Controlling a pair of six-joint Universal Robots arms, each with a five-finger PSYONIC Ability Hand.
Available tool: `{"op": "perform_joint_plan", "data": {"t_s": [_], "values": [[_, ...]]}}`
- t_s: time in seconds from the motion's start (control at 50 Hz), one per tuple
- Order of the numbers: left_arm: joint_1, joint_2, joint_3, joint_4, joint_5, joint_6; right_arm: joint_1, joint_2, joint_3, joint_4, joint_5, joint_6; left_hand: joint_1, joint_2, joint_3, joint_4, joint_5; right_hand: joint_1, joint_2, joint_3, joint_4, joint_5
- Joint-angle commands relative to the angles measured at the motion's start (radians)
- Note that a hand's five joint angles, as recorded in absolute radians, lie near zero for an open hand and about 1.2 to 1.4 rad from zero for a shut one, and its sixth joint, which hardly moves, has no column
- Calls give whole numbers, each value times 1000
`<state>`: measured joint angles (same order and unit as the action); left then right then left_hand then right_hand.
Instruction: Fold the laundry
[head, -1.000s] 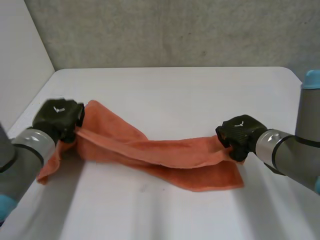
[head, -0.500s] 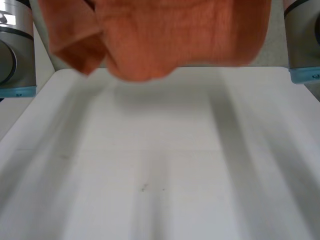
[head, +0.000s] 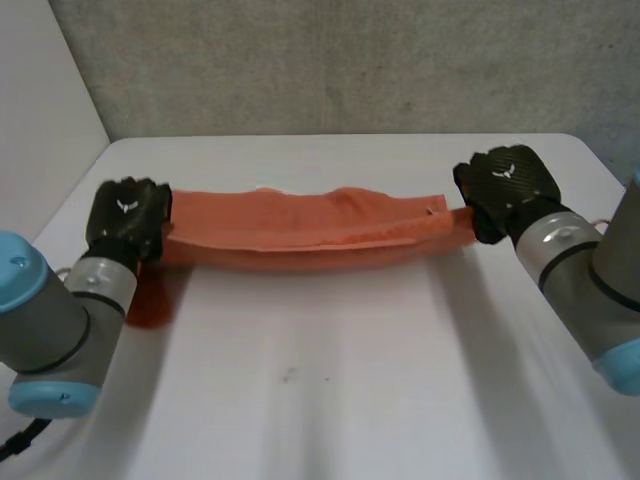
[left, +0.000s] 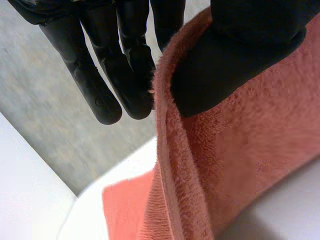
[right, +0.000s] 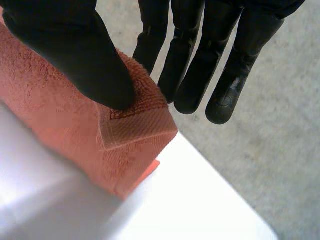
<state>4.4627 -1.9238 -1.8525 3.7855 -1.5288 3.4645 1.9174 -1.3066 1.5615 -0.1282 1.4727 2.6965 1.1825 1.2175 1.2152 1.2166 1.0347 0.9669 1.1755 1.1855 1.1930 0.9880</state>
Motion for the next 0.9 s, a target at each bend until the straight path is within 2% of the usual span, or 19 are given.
{"op": "perform_joint_plan", "data": {"t_s": [0.02,0.06,0.1,0.36,0.44,0.56,0.62,0.64,0.66,0.68,0.7,0.8,0.9], "values": [[21,-41,18,-55,2,7,-60,-101,-1,39,-87,136,-170,-205,-203,-205,-197,429,221,211,203,234],[21,-53,19,-69,2,7,-72,-106,2,41,-111,149,-416,-451,-449,-450,-443,429,221,211,203,234],[23,-61,18,-72,1,7,-86,-111,5,41,-123,155,-455,-490,-488,-489,-482,429,221,211,203,234],[61,-50,2,-165,-1,22,-241,-122,57,39,-127,143,-467,-502,-500,-501,-494,429,221,211,203,234],[79,0,-10,-225,-1,34,-268,-119,61,39,-129,140,-467,-502,-500,-501,-494,429,221,211,203,234],[102,34,-27,-242,-1,36,-282,-114,80,39,-129,138,-458,-493,-491,-492,-485,429,221,211,203,234],[105,39,-36,-244,-2,47,-282,-114,92,39,-130,137,-376,-411,-409,-410,-403,429,221,211,203,234],[109,42,-39,-244,-2,60,-282,-114,92,39,-130,137,-129,-164,-162,-163,-156,429,221,211,203,234],[109,42,-39,-244,-2,61,-282,-114,97,38,-130,135,-126,-161,-159,-161,-153,429,221,211,203,234],[115,43,-40,-247,-4,82,-282,-112,100,42,-134,134,167,132,134,133,140,429,221,211,203,234],[124,49,-44,-253,-5,105,-282,-112,100,42,-134,134,213,178,181,179,187,429,221,211,203,234],[150,133,-57,-308,-7,178,-279,-112,112,84,-144,86,214,179,181,180,187,429,221,211,203,234],[164,294,-57,-384,-2,200,-285,-128,103,293,-146,-119,214,179,181,180,187,429,221,211,203,234]]}}
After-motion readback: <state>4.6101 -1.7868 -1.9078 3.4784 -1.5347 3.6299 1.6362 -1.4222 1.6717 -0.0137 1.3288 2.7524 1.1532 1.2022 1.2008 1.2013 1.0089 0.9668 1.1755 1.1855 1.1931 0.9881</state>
